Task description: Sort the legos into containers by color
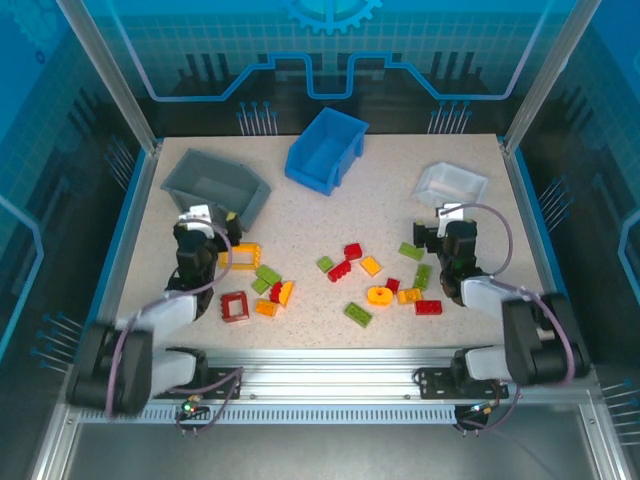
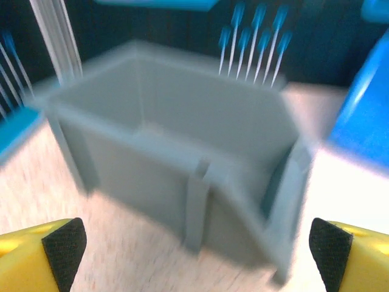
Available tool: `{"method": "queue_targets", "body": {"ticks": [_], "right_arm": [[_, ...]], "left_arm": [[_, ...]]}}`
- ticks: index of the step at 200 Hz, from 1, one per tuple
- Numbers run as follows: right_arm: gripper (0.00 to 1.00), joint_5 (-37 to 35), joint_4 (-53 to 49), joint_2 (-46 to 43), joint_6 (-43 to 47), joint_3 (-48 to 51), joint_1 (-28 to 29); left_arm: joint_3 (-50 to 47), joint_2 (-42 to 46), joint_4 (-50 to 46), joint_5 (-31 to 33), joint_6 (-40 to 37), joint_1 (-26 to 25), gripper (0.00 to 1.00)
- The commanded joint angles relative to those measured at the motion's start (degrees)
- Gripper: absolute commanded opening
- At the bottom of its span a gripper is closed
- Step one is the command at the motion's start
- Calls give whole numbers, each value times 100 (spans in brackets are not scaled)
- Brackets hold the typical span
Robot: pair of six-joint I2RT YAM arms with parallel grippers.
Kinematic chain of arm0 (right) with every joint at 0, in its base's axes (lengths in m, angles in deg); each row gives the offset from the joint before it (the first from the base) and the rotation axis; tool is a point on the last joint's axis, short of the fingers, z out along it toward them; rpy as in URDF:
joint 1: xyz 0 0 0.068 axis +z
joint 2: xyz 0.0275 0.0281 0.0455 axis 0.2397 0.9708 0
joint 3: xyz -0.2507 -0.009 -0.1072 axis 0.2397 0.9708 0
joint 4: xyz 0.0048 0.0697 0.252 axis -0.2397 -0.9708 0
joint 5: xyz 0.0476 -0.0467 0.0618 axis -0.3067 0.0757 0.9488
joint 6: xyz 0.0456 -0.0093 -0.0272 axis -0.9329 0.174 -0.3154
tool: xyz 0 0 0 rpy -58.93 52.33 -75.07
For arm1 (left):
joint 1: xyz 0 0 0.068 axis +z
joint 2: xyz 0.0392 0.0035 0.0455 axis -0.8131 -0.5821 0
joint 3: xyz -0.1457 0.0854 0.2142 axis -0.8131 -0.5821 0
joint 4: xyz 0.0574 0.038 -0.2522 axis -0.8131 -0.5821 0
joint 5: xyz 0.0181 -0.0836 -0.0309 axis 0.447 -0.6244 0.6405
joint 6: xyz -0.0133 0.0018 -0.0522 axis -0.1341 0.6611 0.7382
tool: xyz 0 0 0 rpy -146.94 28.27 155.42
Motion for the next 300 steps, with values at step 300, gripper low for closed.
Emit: {"method": "queue_targets", "body": {"ticks": [300], "right_arm": [[82, 1920, -7255, 6945, -3815, -11276, 1232]], "left_arm": [[6465, -4432, -8080, -529, 2944, 1136, 60]]}}
